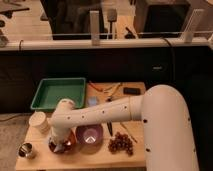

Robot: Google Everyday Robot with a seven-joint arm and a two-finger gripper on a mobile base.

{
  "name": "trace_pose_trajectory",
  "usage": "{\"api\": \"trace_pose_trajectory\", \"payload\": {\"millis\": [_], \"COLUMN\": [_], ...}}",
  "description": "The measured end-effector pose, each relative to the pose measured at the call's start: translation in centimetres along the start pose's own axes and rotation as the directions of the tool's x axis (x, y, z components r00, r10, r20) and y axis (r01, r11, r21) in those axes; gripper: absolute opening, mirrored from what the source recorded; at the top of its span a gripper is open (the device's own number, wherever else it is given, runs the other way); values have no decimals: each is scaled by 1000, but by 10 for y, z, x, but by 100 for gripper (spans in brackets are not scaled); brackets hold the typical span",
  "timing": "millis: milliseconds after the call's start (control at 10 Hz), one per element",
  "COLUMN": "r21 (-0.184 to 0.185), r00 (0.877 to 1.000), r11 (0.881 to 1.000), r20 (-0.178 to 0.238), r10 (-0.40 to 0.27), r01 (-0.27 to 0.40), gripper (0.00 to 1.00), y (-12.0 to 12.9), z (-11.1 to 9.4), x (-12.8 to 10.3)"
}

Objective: Wipe red bowl with towel

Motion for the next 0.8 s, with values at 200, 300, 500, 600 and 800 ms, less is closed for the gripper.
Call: {"api": "trace_pose_trajectory", "payload": {"millis": [200, 300, 500, 600, 800], "r21": [-3, -6, -18, -25, -49], "r00": [999, 998, 996, 996, 994], "r11": [1000, 1000, 999, 999, 997], "r20": [43, 56, 75, 83, 96], "r10": [13, 22, 38, 44, 60], "r01": [-13, -21, -36, -42, -56], "gripper": [0, 0, 0, 0, 0], "y": [-1, 1, 6, 9, 17], "z": [1, 1, -3, -5, -9], "x": [-19, -27, -36, -40, -46]}}
